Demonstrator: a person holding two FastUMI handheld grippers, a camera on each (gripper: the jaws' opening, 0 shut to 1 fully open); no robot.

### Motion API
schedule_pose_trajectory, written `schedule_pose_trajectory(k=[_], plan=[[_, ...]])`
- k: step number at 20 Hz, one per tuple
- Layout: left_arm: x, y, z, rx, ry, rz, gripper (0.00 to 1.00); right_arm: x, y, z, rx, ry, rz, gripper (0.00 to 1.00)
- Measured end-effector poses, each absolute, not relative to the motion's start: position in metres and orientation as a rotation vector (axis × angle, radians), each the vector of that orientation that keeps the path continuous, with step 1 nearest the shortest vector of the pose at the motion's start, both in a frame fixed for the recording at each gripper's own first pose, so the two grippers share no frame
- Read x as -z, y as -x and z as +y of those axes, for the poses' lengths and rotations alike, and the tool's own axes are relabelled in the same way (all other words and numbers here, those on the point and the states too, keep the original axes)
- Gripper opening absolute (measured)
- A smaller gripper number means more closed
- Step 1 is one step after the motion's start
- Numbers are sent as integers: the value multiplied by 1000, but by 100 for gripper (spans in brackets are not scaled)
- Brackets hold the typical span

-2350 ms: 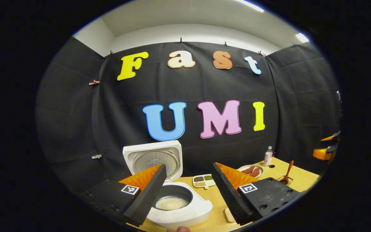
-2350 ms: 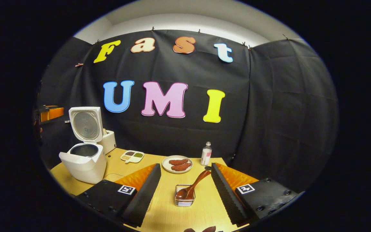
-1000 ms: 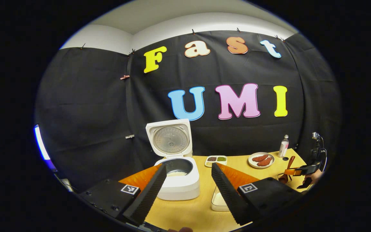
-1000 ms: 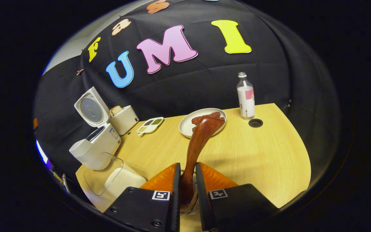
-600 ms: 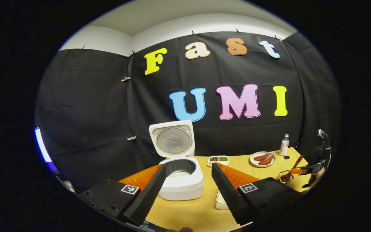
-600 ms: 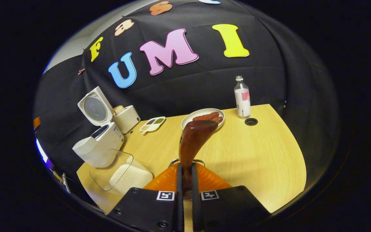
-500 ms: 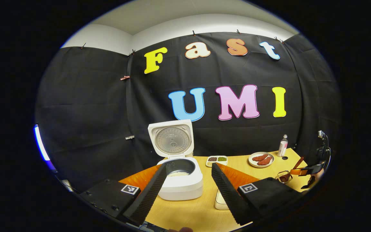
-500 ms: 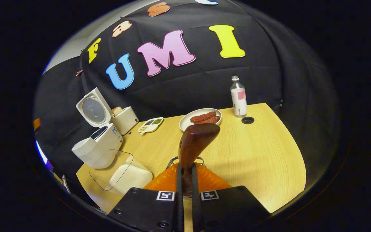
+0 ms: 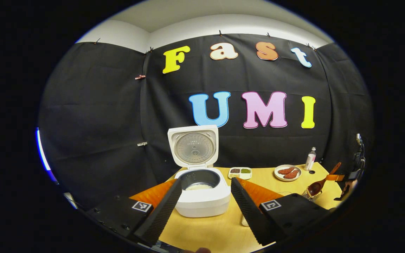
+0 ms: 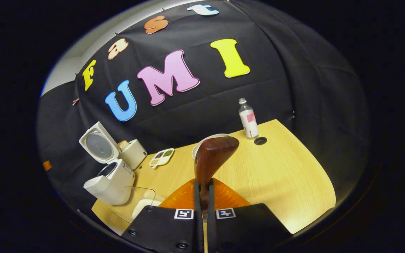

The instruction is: Close the left gripper, press the button to open the rice cooker; take a wooden spoon from the chopstick holder with the right hand, scoop a spoonful of rice and pour it into the rice cooker, then put the wooden spoon back into the chopstick holder.

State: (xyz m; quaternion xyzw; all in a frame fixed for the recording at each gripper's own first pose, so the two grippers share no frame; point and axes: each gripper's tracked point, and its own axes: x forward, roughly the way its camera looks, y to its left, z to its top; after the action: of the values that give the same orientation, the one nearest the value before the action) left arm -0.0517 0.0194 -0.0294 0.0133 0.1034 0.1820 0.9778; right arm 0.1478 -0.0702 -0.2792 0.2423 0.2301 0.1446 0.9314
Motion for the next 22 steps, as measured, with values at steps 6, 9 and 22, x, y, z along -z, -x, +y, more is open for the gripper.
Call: schedule_pose_trajectory(k=[6,9,22], plan=[[29,43,43,-290,-39,184,97,206,-135,-45,-285,-495,381,8],[29,39,53,-235,-60,166,97,180,-115,-4,-321,-496,368,13],[47,31,99,-116,-7,153,97,263,-88,142,-308,-15,547,8]])
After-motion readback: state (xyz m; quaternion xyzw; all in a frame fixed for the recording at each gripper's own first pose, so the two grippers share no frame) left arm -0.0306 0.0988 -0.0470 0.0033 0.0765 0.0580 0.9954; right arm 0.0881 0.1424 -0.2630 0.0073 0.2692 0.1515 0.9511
